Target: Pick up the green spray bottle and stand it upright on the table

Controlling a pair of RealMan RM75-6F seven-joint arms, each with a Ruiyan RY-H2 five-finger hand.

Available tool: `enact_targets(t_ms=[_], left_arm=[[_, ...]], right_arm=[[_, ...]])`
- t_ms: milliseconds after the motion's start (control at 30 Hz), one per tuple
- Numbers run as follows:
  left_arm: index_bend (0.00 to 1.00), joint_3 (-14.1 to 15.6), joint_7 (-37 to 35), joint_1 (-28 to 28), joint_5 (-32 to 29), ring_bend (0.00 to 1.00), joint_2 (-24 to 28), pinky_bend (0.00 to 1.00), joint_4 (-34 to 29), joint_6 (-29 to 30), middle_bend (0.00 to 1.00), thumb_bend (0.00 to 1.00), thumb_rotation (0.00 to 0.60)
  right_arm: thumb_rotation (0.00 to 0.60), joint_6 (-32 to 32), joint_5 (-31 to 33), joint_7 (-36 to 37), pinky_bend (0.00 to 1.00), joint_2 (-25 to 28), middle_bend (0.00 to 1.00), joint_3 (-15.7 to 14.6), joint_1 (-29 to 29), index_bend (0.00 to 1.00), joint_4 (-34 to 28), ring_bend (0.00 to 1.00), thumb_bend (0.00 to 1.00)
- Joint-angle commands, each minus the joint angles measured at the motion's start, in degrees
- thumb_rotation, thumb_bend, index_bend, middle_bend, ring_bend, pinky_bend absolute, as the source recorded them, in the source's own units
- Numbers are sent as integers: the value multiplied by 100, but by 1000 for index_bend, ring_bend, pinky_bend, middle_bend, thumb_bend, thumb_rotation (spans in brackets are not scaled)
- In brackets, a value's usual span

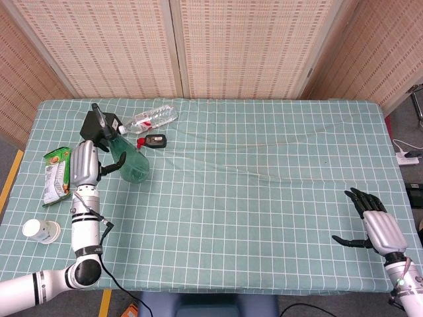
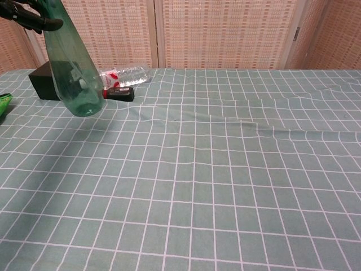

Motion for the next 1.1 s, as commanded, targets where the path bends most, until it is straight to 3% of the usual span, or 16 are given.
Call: enact_targets(t_ms=[33, 700, 1100], left_arm=[[340, -31, -372, 87, -27, 467, -92, 275, 109, -94, 629, 346, 600], [305, 680, -1660, 355, 1449, 432, -749, 230, 1845, 118, 587, 345, 600], [303, 816, -1827, 408, 1639, 431, -997, 226, 2548, -93, 587, 345, 600]], right_arm=[[600, -1, 11, 1, 0, -2, 0, 7, 0, 0, 0, 0, 0], [600, 11, 116, -123, 0, -32, 0, 41, -13, 0, -48, 0, 0], [600, -16, 184, -186, 0, -36, 0, 55, -10, 0, -77, 0, 0]])
